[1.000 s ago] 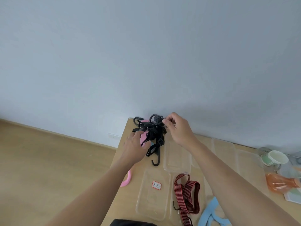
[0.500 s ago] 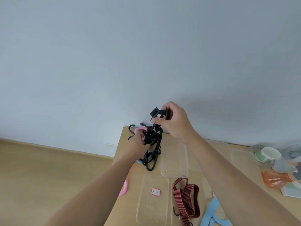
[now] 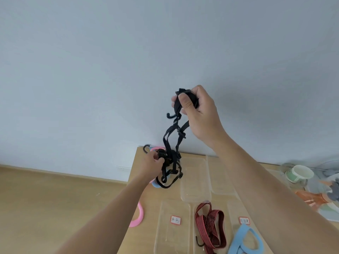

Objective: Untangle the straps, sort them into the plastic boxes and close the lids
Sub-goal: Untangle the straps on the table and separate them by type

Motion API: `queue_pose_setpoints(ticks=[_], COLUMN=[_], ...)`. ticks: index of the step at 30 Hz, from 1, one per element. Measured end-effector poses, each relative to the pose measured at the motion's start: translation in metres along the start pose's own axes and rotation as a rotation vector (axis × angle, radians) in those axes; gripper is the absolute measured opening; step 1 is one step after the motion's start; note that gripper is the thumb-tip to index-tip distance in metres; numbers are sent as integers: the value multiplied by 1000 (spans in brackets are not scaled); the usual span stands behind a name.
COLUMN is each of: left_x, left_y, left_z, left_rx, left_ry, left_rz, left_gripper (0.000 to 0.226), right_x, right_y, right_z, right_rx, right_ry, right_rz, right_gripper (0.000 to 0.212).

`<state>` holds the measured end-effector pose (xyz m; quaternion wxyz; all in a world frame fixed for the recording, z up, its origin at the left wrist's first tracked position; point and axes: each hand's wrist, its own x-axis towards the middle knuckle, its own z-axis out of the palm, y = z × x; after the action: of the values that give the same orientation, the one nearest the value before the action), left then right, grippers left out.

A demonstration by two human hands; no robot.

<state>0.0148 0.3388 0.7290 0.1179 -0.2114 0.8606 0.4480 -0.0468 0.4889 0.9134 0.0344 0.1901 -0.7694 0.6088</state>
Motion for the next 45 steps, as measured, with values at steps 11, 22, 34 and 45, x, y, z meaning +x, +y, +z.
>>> queue_pose_setpoints(ticks=[11, 22, 34, 45], left_x=[-11, -24, 4, -22], left_y=[40, 99, 73, 56], left_z=[-34, -65, -59, -13], left_rx=[-147, -109, -37, 228], left_ry=[16, 83, 19, -201], left_rz=[288, 445, 172, 342], left_gripper=[24, 33, 21, 39], right_x=[4, 4, -7, 1], right_y=[-17, -4, 16, 18], right_z=[0, -8, -7, 6], right_rx=[208, 155, 181, 357], right_ry=[202, 229, 86, 141], right_rz=[54, 102, 249, 207], right_gripper=[34, 41, 23, 27])
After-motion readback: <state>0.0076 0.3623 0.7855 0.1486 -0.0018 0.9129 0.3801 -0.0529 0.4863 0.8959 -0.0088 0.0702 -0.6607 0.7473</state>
